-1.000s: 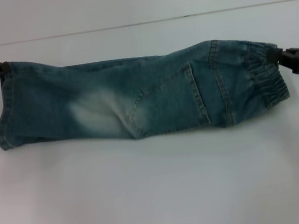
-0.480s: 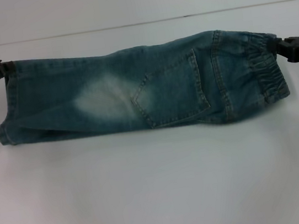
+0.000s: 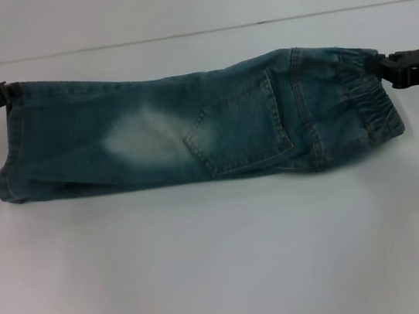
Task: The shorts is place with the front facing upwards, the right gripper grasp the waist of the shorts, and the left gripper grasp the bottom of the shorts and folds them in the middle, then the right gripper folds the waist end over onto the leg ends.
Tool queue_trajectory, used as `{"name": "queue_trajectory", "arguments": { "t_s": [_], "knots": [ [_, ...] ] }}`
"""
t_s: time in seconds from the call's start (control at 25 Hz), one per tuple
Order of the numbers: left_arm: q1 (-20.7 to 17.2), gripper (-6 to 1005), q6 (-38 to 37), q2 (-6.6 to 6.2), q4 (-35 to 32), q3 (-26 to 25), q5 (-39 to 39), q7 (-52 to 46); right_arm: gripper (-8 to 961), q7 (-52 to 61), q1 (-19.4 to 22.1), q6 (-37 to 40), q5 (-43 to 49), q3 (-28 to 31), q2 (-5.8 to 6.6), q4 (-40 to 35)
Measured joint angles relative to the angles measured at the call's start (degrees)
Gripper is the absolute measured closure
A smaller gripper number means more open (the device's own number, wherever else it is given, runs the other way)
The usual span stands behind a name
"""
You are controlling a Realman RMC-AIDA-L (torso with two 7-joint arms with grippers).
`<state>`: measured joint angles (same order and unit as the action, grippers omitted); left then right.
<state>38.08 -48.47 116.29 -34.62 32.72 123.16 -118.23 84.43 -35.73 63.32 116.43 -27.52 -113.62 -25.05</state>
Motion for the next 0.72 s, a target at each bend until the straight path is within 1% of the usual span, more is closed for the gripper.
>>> {"name": "queue_trajectory", "arguments": {
  "t_s": [0.16, 0.32, 0.56, 0.72],
  "knots": [
    [0.2, 956, 0.9, 0.34, 0.0, 0.5, -0.3, 2.6, 853, -0.7, -0.3, -1.5, -0.2, 0.1, -0.48, 0.0],
    [0.3, 954, 2.4, 0.81, 0.1, 0.5, -0.2, 2.9, 846, -0.9, -0.5, -2.3, -0.2, 0.1, -0.76, 0.0],
    [0.4, 949, 3.7, 0.83, 0.5, 0.5, 0.0, 4.2, 834, -1.2, -1.0, -4.1, -0.4, 0.3, -1.48, 0.0],
    [0.7, 948, 3.5, 1.12, 0.6, 1.3, -0.2, 9.3, 827, -3.0, -1.0, -5.4, -2.2, 0.6, -2.34, -0.1]
  ]
}}
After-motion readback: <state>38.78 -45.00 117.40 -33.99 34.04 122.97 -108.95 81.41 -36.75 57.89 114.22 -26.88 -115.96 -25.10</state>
